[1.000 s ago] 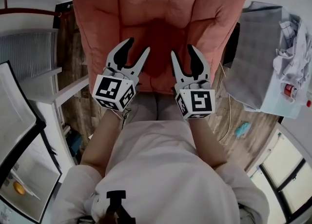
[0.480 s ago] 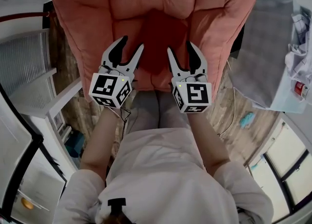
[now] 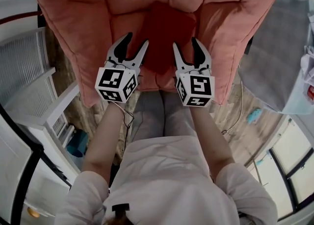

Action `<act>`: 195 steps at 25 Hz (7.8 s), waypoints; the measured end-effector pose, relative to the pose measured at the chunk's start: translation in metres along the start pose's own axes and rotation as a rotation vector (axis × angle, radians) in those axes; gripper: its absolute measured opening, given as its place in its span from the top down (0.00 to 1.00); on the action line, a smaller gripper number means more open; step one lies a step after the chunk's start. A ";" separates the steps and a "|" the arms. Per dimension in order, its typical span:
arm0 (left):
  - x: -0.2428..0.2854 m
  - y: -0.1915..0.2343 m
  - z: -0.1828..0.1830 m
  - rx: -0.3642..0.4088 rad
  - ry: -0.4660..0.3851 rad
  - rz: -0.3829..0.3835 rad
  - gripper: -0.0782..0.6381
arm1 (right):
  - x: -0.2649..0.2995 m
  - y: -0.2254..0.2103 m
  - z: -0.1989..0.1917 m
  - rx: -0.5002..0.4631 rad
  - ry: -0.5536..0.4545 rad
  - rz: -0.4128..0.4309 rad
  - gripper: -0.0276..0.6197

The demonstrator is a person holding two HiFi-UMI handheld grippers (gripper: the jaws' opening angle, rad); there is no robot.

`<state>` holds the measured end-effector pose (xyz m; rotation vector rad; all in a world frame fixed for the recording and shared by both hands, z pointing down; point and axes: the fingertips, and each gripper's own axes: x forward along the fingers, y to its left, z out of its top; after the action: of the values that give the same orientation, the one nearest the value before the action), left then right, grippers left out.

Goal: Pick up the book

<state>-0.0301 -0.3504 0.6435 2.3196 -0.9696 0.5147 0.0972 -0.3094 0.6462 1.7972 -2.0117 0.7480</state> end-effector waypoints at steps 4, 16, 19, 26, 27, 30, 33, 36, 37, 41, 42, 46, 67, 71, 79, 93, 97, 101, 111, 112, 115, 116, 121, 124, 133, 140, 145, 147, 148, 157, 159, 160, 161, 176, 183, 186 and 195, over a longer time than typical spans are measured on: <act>0.016 0.013 -0.022 0.002 0.041 0.005 0.59 | 0.016 -0.009 -0.018 0.016 0.024 -0.017 0.58; 0.052 0.043 -0.056 -0.009 0.122 0.008 0.56 | 0.039 -0.024 -0.072 0.068 0.140 -0.063 0.55; 0.059 0.049 -0.068 -0.021 0.145 0.007 0.56 | 0.045 -0.022 -0.085 0.115 0.164 -0.061 0.52; 0.074 0.051 -0.088 -0.030 0.202 -0.022 0.54 | 0.055 -0.025 -0.105 0.201 0.206 -0.060 0.49; 0.076 0.051 -0.090 -0.026 0.209 -0.024 0.54 | 0.056 -0.025 -0.106 0.226 0.206 -0.056 0.49; 0.080 0.051 -0.093 -0.025 0.217 -0.033 0.54 | 0.057 -0.024 -0.108 0.242 0.199 -0.050 0.48; 0.084 0.051 -0.096 -0.036 0.224 -0.053 0.54 | 0.059 -0.025 -0.112 0.276 0.203 -0.056 0.48; 0.087 0.051 -0.099 -0.049 0.233 -0.072 0.54 | 0.061 -0.026 -0.117 0.352 0.203 -0.052 0.48; 0.087 0.051 -0.100 -0.059 0.235 -0.083 0.55 | 0.062 -0.026 -0.118 0.362 0.201 -0.049 0.48; 0.090 0.042 -0.099 -0.089 0.231 -0.135 0.66 | 0.064 -0.027 -0.118 0.361 0.205 -0.053 0.48; 0.090 0.042 -0.099 -0.087 0.224 -0.134 0.67 | 0.065 -0.026 -0.117 0.362 0.209 -0.058 0.48; 0.088 0.043 -0.099 -0.113 0.206 -0.114 0.67 | 0.064 -0.025 -0.117 0.372 0.215 -0.061 0.48; 0.040 0.010 -0.050 -0.161 0.096 -0.019 0.67 | 0.032 -0.023 -0.056 0.356 0.190 -0.002 0.48; 0.028 -0.001 -0.033 -0.132 0.079 -0.014 0.67 | 0.024 -0.022 -0.033 0.308 0.175 0.026 0.48; -0.007 -0.021 0.017 -0.083 0.007 0.033 0.67 | -0.005 -0.010 0.023 0.272 0.121 0.057 0.48; -0.069 -0.053 0.111 -0.017 -0.115 0.074 0.67 | -0.059 0.010 0.122 0.228 0.009 0.109 0.48; -0.085 -0.061 0.136 0.001 -0.159 0.082 0.67 | -0.073 0.016 0.149 0.209 -0.027 0.117 0.48; -0.094 -0.064 0.160 0.022 -0.208 0.082 0.67 | -0.078 0.020 0.175 0.187 -0.068 0.130 0.48; -0.116 -0.082 0.206 0.057 -0.292 0.078 0.67 | -0.104 0.023 0.224 0.163 -0.149 0.124 0.48; -0.118 -0.083 0.210 0.058 -0.302 0.078 0.67 | -0.105 0.023 0.230 0.157 -0.159 0.124 0.48; -0.125 -0.086 0.224 0.068 -0.329 0.081 0.67 | -0.110 0.027 0.245 0.146 -0.181 0.135 0.48; -0.128 -0.086 0.228 0.072 -0.337 0.082 0.67 | -0.112 0.028 0.250 0.142 -0.188 0.138 0.48; -0.140 -0.092 0.251 0.092 -0.381 0.076 0.67 | -0.123 0.033 0.276 0.116 -0.239 0.140 0.48; -0.147 -0.097 0.263 0.103 -0.411 0.076 0.67 | -0.129 0.035 0.290 0.103 -0.264 0.146 0.48; -0.166 -0.109 0.288 0.134 -0.474 0.066 0.67 | -0.148 0.041 0.320 0.067 -0.324 0.153 0.48; -0.176 -0.109 0.290 0.130 -0.504 0.064 0.67 | -0.157 0.051 0.327 0.023 -0.364 0.143 0.48; -0.179 -0.102 0.281 0.111 -0.494 0.066 0.67 | -0.153 0.057 0.317 0.037 -0.348 0.146 0.48; -0.179 -0.101 0.277 0.109 -0.494 0.059 0.67 | -0.153 0.058 0.313 0.042 -0.349 0.138 0.48; -0.180 -0.099 0.276 0.109 -0.495 0.056 0.67 | -0.153 0.059 0.312 0.043 -0.351 0.134 0.48; -0.186 -0.097 0.260 0.110 -0.484 0.037 0.67 | -0.156 0.064 0.291 0.081 -0.359 0.121 0.48; -0.193 -0.101 0.257 0.116 -0.487 0.040 0.67 | -0.164 0.066 0.288 0.086 -0.363 0.127 0.48; -0.196 -0.105 0.256 0.116 -0.492 0.040 0.67 | -0.168 0.067 0.287 0.088 -0.365 0.132 0.48; -0.199 -0.109 0.255 0.117 -0.498 0.039 0.67 | -0.172 0.066 0.286 0.088 -0.369 0.136 0.48; -0.250 -0.220 0.182 0.112 -0.556 0.075 0.68 | -0.286 0.036 0.223 0.056 -0.389 0.184 0.48; -0.280 -0.270 0.142 0.088 -0.576 0.109 0.68 | -0.339 0.029 0.191 0.032 -0.382 0.226 0.48; -0.293 -0.282 0.137 0.084 -0.582 0.120 0.68 | -0.354 0.032 0.186 0.030 -0.385 0.244 0.48; -0.311 -0.299 0.137 0.090 -0.612 0.105 0.68 | -0.378 0.033 0.187 0.024 -0.413 0.250 0.48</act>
<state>0.0015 -0.1028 0.2660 2.5718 -1.3679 -0.1383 0.1354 -0.1127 0.2732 1.8536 -2.5370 0.4957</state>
